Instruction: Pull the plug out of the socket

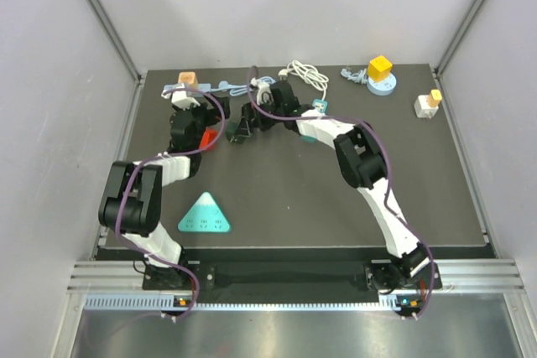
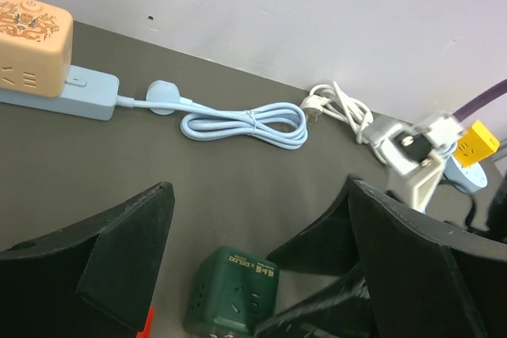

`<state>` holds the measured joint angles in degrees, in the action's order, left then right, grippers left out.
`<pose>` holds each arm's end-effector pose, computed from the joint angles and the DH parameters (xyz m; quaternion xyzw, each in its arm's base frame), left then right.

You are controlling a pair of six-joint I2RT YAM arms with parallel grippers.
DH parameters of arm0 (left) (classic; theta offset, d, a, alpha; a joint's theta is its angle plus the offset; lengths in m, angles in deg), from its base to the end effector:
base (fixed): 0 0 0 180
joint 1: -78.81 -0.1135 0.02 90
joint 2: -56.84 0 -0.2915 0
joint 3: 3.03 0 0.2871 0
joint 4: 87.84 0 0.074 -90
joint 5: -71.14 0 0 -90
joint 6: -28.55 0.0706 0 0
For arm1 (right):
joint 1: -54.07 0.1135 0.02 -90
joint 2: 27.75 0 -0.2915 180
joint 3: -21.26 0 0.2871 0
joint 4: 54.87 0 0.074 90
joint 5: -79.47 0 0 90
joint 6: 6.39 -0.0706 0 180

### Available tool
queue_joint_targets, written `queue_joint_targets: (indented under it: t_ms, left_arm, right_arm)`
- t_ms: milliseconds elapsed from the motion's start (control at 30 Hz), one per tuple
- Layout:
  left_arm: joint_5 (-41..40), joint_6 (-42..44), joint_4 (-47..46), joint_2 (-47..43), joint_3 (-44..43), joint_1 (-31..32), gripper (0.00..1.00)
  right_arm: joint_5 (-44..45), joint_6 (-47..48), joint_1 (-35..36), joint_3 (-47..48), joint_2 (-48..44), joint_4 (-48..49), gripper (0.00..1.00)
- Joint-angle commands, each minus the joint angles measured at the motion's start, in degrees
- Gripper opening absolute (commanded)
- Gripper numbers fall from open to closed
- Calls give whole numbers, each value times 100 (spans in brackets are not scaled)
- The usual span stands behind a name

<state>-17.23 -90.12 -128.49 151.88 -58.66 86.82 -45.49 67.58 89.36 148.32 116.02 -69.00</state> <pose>0.4077 -0.0594 0.2247 -0.1154 0.6898 -0.2343 0.6752 0.5017 0.4047 0.1356 -0.2850 0.7930 0.4394 0.3113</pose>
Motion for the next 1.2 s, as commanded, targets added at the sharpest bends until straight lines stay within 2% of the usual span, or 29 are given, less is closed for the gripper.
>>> queue_joint_targets:
  t_ms: [0,67,167,233,300,400,500,733,900,1167]
  left_arm:
    - [-22,10,-293,-337,51,8,95]
    - [-22,19,-258,-364,42,8,95]
    - [-22,72,-100,-434,7,8,96]
    - [-13,133,14,-478,-28,8,96]
    - [-22,142,120,-461,-98,8,96]
    - [30,98,331,-408,-239,8,96]
    - [240,54,445,-329,-371,8,96]
    - [356,-7,577,-223,-494,8,96]
    - [408,-43,604,-232,-521,8,96]
    - [479,-183,578,-223,-512,8,95]
  right_arm:
    - [847,249,-268,-196,-954,-127,100]
    - [1253,206,-382,-346,-1306,-224,100]
    - [2534,-48,-540,-794,-1772,-233,100]
    - [3755,-180,-593,-1137,-2009,-267,100]
    - [4721,-330,-681,-842,-1975,-652,100]
    - [5462,-619,-813,1,-1572,-1742,100]
    - [5753,-813,-857,251,-1360,-2131,100]
    - [6037,-875,-927,-241,-1308,-2123,100]
    - [5773,-954,-1006,-294,-1105,-2131,79]
    - [5931,-1095,-1033,-320,-947,-2307,80]
